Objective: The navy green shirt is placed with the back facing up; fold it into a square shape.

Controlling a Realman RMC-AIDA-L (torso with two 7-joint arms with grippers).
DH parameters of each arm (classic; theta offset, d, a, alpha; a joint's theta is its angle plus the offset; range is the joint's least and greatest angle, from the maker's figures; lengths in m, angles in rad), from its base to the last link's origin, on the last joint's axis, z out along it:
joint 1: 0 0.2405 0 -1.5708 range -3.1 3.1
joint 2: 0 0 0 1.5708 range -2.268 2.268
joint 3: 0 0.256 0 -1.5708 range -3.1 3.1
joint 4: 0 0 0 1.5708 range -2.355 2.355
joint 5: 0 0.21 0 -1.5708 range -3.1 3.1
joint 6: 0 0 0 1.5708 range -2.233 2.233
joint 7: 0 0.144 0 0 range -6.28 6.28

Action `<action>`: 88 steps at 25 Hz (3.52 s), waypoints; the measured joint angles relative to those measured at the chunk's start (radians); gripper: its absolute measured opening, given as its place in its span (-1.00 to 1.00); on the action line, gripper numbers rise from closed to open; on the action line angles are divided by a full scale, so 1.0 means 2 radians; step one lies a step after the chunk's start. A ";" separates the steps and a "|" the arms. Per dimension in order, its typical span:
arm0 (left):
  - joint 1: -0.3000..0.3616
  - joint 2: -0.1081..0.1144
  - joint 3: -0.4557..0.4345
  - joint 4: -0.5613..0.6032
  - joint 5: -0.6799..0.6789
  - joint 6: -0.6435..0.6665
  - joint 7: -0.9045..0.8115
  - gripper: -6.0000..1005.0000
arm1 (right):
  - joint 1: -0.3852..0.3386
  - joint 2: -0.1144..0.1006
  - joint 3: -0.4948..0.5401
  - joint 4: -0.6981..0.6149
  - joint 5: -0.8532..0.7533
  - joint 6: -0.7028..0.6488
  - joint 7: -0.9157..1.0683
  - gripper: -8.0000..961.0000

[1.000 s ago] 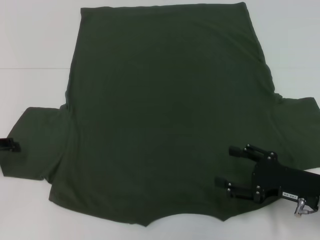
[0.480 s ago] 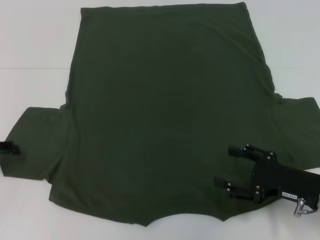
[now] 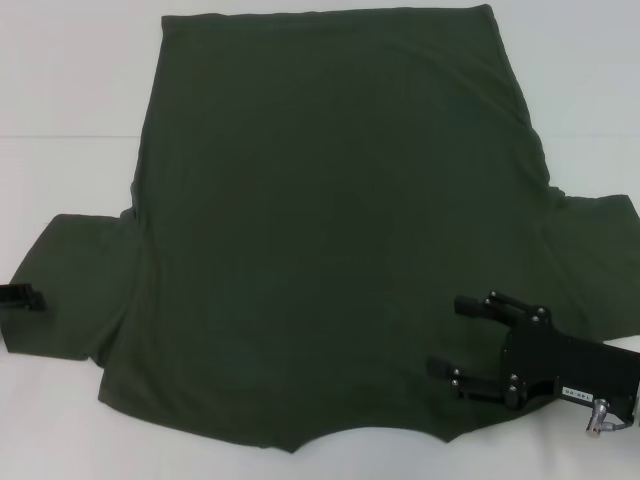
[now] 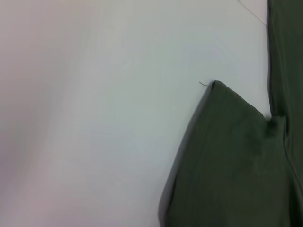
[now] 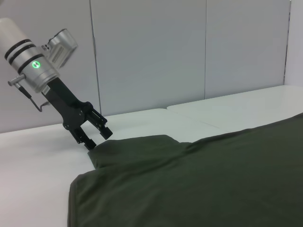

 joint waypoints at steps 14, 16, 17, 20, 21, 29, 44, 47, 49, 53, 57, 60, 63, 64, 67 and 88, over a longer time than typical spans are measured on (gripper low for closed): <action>-0.013 -0.007 0.005 -0.008 0.000 -0.001 0.000 0.78 | 0.001 0.000 0.000 0.000 0.000 0.000 0.000 0.87; -0.015 -0.007 0.005 -0.010 -0.002 -0.001 0.001 0.78 | 0.002 0.000 0.000 0.000 0.000 0.000 0.000 0.87; -0.017 -0.008 0.005 -0.010 -0.002 0.001 0.002 0.78 | 0.002 0.000 0.000 0.000 0.000 0.000 0.000 0.87; -0.021 -0.009 0.007 -0.011 -0.001 0.002 0.005 0.78 | 0.002 0.000 0.000 0.000 0.000 0.000 0.000 0.87; -0.021 -0.010 0.008 -0.011 0.000 0.001 0.005 0.78 | 0.003 0.000 0.000 0.000 0.000 0.000 0.000 0.87; -0.020 -0.010 0.012 -0.008 0.002 -0.006 0.007 0.61 | 0.004 0.000 0.001 0.000 0.000 0.000 0.000 0.88; -0.024 -0.011 0.015 -0.010 0.006 -0.012 0.005 -0.21 | 0.005 0.000 0.003 0.000 0.000 -0.005 0.000 0.88; -0.024 -0.012 0.016 -0.010 0.005 -0.013 0.007 -0.49 | 0.005 0.000 0.003 0.000 0.000 -0.006 0.000 0.88; -0.024 -0.013 0.016 -0.009 0.006 -0.014 0.007 -0.65 | 0.005 0.000 0.003 0.000 0.000 -0.006 0.000 0.88; -0.024 -0.013 0.016 -0.007 0.005 -0.014 0.007 -0.90 | 0.005 0.000 0.003 0.000 0.000 -0.006 0.000 0.88; -0.022 -0.012 0.014 -0.006 0.003 -0.013 0.014 -0.98 | 0.005 0.000 0.003 0.000 0.000 -0.006 0.000 0.88; -0.020 -0.010 0.012 -0.004 0.003 -0.013 0.024 -0.97 | 0.005 0.000 0.003 0.000 0.000 -0.007 0.000 0.87; -0.014 -0.009 0.010 0.009 0.001 -0.014 0.025 -0.97 | 0.005 0.000 0.003 0.000 0.000 -0.008 0.000 0.87; -0.013 -0.009 0.010 0.013 0.001 -0.014 0.025 -0.97 | 0.005 0.000 0.003 0.000 0.000 -0.008 0.000 0.87; -0.011 -0.008 0.006 0.028 0.001 -0.013 0.025 -0.97 | 0.005 0.000 0.003 0.000 0.000 -0.009 0.000 0.87; -0.024 0.003 0.004 0.066 0.000 0.001 0.015 -0.98 | 0.005 0.000 0.003 0.000 0.000 -0.009 0.000 0.88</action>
